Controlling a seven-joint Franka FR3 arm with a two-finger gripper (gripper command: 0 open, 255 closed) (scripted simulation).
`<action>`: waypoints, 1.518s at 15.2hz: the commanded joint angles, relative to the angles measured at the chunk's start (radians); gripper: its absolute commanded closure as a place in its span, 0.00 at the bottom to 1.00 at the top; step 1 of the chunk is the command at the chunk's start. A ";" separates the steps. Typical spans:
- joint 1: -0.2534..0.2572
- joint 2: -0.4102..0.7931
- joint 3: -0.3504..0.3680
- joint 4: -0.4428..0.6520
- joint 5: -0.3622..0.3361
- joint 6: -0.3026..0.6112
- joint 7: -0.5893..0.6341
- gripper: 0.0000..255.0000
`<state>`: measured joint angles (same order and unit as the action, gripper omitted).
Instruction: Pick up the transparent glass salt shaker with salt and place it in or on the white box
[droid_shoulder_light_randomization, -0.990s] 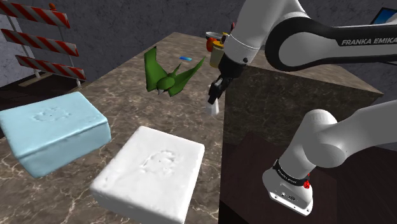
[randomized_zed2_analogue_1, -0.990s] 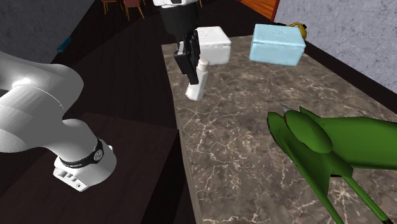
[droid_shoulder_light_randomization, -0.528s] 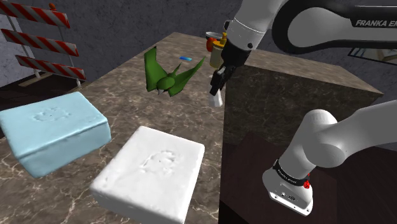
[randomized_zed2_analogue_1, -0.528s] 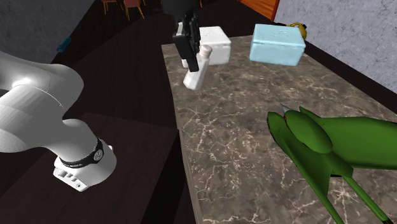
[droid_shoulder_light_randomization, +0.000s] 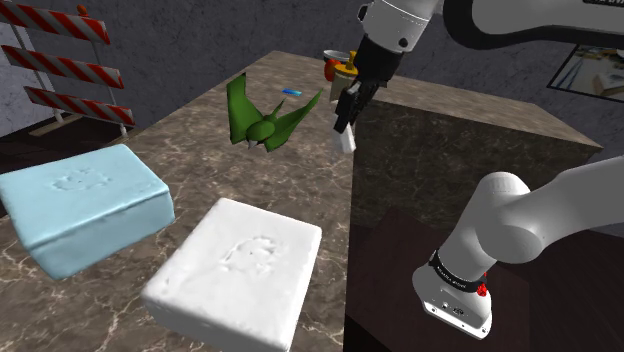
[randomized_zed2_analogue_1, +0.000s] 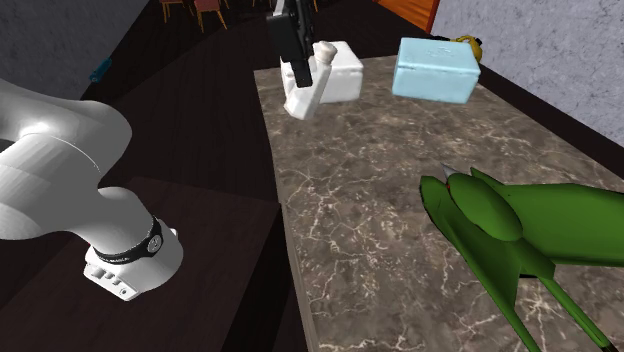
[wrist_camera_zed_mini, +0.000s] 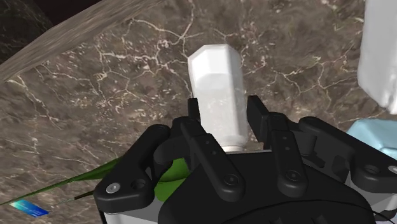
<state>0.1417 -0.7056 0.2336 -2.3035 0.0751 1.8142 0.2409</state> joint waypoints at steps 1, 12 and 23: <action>-0.002 0.005 -0.003 0.033 -0.003 -0.028 -0.001 1.00; -0.001 0.058 0.034 0.197 0.001 -0.138 0.046 1.00; 0.013 0.235 0.296 0.405 0.020 -0.160 0.330 1.00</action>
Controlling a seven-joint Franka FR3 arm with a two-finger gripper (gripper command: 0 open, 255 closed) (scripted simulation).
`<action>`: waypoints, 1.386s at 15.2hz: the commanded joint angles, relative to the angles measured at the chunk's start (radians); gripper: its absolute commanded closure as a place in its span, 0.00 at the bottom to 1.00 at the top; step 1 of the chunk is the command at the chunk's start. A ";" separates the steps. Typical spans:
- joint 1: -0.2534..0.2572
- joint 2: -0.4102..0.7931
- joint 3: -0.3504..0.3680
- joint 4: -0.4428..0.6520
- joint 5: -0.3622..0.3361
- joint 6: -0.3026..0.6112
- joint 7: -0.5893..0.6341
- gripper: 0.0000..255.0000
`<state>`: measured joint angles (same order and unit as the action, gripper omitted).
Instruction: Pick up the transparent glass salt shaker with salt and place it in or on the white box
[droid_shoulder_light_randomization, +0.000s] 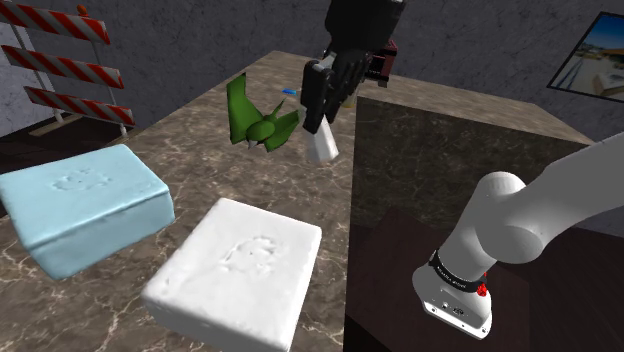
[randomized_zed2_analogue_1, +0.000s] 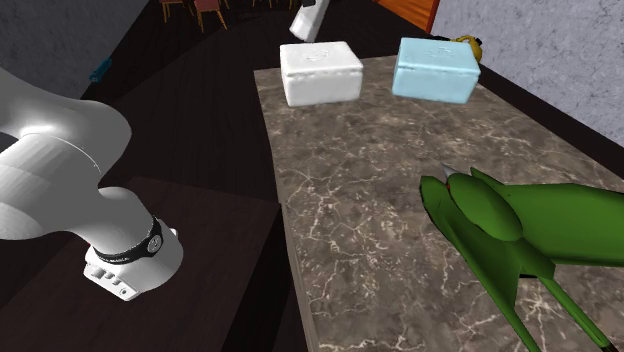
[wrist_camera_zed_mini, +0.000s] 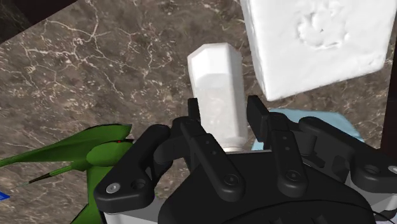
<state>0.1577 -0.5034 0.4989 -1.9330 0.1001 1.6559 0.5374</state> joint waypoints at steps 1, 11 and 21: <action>-0.005 0.056 0.058 0.061 -0.011 -0.005 0.061 1.00; -0.011 0.416 0.389 0.403 -0.222 -0.076 0.409 1.00; -0.006 0.352 0.359 0.217 -0.173 0.070 0.395 1.00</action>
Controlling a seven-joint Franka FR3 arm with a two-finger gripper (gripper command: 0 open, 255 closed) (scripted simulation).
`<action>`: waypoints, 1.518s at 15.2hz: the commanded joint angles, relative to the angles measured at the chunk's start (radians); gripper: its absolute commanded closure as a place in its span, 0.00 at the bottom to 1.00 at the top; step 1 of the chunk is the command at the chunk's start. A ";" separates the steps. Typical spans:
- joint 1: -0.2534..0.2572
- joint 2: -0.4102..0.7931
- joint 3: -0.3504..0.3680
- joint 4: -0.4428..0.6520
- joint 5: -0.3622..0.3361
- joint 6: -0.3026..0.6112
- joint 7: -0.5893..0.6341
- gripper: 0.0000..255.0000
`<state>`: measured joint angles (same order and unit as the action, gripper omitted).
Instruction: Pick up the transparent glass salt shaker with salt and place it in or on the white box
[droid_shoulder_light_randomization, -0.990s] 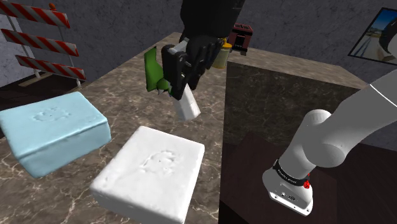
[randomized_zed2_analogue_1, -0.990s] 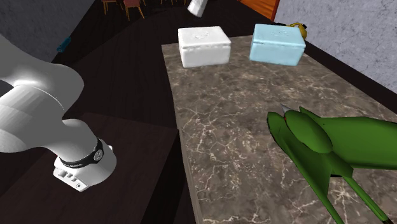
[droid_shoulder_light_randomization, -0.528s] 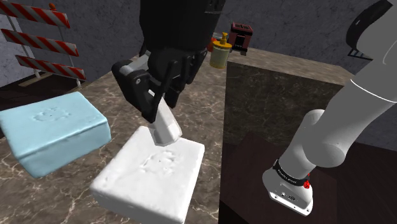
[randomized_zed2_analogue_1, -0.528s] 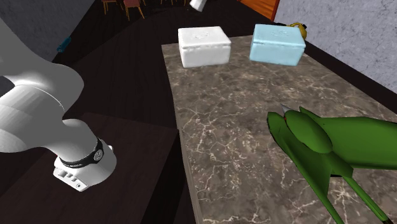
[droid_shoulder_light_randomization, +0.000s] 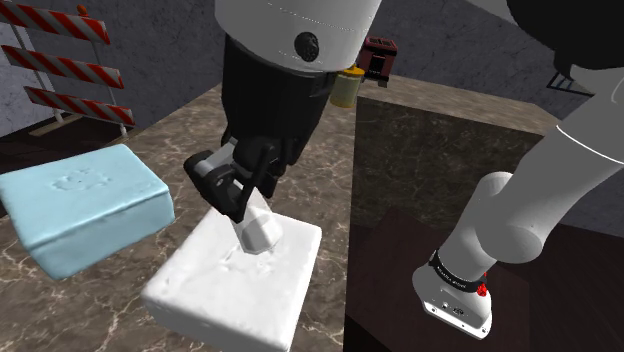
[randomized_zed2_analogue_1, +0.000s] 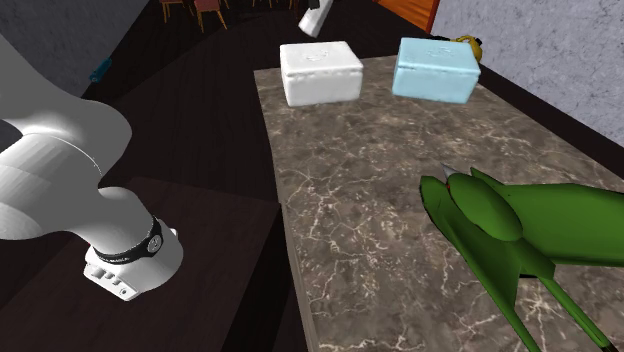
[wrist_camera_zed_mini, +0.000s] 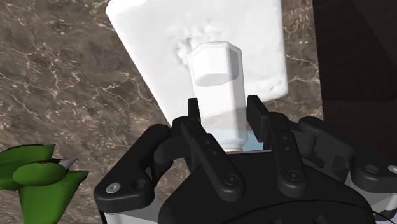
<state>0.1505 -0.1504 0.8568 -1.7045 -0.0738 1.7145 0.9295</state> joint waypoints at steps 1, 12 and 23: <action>0.001 -0.005 -0.001 -0.028 0.003 0.025 0.002 1.00; 0.004 -0.019 -0.004 -0.105 0.013 0.093 0.004 1.00; 0.006 -0.009 0.006 0.030 0.007 -0.036 0.008 0.00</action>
